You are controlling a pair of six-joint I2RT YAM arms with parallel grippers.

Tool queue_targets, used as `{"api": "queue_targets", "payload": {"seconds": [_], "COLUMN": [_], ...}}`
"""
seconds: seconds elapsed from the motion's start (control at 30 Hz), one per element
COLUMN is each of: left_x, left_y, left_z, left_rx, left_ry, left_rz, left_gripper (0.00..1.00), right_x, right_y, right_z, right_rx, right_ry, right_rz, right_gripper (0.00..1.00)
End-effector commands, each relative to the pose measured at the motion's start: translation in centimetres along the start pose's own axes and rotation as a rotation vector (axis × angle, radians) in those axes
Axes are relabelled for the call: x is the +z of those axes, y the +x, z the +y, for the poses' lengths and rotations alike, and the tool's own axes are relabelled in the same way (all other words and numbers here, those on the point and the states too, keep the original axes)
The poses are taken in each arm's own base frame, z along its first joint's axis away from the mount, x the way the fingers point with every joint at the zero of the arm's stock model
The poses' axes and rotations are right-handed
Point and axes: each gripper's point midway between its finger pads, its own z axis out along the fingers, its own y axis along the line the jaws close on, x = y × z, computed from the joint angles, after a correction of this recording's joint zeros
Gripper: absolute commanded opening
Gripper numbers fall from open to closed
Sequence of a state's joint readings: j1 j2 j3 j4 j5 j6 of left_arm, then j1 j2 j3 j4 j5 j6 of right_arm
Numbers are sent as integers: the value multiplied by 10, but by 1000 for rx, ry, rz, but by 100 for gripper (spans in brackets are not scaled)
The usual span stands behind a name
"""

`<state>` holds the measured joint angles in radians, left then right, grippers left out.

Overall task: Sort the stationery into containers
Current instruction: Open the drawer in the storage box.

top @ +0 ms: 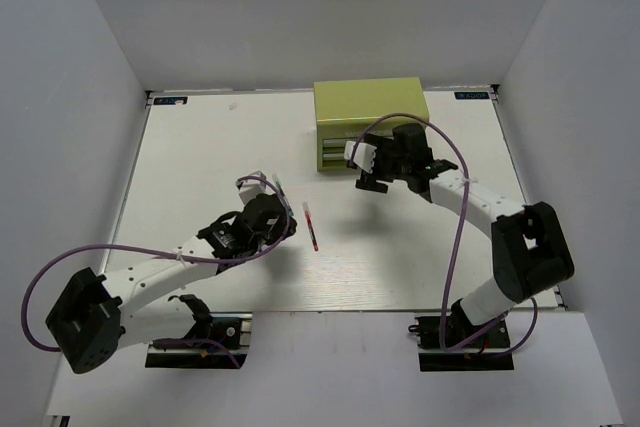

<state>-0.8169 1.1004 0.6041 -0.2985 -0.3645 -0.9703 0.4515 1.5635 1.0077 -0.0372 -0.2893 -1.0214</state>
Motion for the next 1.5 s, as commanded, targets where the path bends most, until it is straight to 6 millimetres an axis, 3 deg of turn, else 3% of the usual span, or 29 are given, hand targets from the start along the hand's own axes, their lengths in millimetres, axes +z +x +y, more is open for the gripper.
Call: {"api": "queue_targets", "payload": {"seconds": [0.0, 0.03, 0.1, 0.13, 0.17, 0.2, 0.23, 0.27, 0.3, 0.33, 0.37, 0.43, 0.53, 0.57, 0.6, 0.67, 0.73, 0.8, 0.83, 0.87, 0.97, 1.0, 1.07, 1.23, 1.47], "left_x": [-1, 1, 9, 9, 12, 20, 22, 26, 30, 48, 47, 58, 81, 80, 96, 102, 122, 126, 129, 137, 144, 154, 154, 174, 183], "left_y": [-13, -15, -14, -25, -28, -27, -41, -43, -43, -39, -49, -50, -47, -57, -47, -54, -52, -59, -64, -62, -72, -67, -74, -72, -72], "left_z": [-44, -48, -56, -73, -80, -84, -99, -105, -110, -108, -127, -140, -164, -177, -174, -184, -177, -189, -195, -193, -197, -192, -197, -186, -178], "left_rx": [-57, -62, -76, -107, -127, -153, -197, -223, -266, -284, -322, -375, -431, -445, -458, -513, -529, -536, -542, -543, -557, -553, -564, -559, -580], "left_ry": [198, 211, 232, 289, 311, 317, 381, 400, 418, 400, 473, 524, 602, 655, 639, 676, 642, 667, 672, 651, 625, 599, 611, 506, 458], "left_rz": [-37, -46, -47, -84, -98, -97, -145, -153, -154, -148, -173, -162, -143, -172, -156, -169, -184, -197, -209, -214, -248, -245, -267, -283, -356], "left_gripper": [40, 26, 18, 17, 15, 14, 14, 15, 17, 19, 23, 27, 40, 43, 52, 56, 62, 65, 67, 69, 71, 72, 72, 71, 70], "right_x": [-11, -11, -14, -16, -18, -26, -31, -34, -51, -55, -62, -85, -112, -122, -127, -131, -128, -115, -119, -106, -97, -94, -88, -76, -69], "right_y": [-31, -32, -39, -39, -42, -47, -49, -52, -60, -61, -70, -79, -96, -101, -106, -105, -96, -84, -88, -65, -51, -47, -45, -37, -34], "right_z": [-2, 2, -1, -1, -4, -11, -19, -24, -38, -38, -47, -59, -78, -82, -86, -91, -101, -104, -119, -122, -130, -130, -132, -136, -144], "right_rx": [86, 117, 187, 229, 241, 266, 274, 300, 289, 295, 300, 294, 306, 308, 311, 313, 339, 373, 372, 415, 426, 430, 432, 467, 477], "right_ry": [23, 6, -13, -14, -7, 19, 50, 91, 158, 176, 218, 288, 377, 396, 410, 433, 470, 462, 491, 508, 530, 527, 519, 500, 503], "right_rz": [-163, -168, -193, -195, -207, -229, -239, -266, -288, -299, -337, -370, -431, -448, -466, -467, -428, -369, -368, -295, -249, -240, -234, -220, -223], "right_gripper": [90, 90, 86, 80, 56, 37, 19, 0, 0, 0, 0, 0, 19, 25, 39, 42, 43, 43, 43, 43, 42, 42, 42, 40, 39]}}
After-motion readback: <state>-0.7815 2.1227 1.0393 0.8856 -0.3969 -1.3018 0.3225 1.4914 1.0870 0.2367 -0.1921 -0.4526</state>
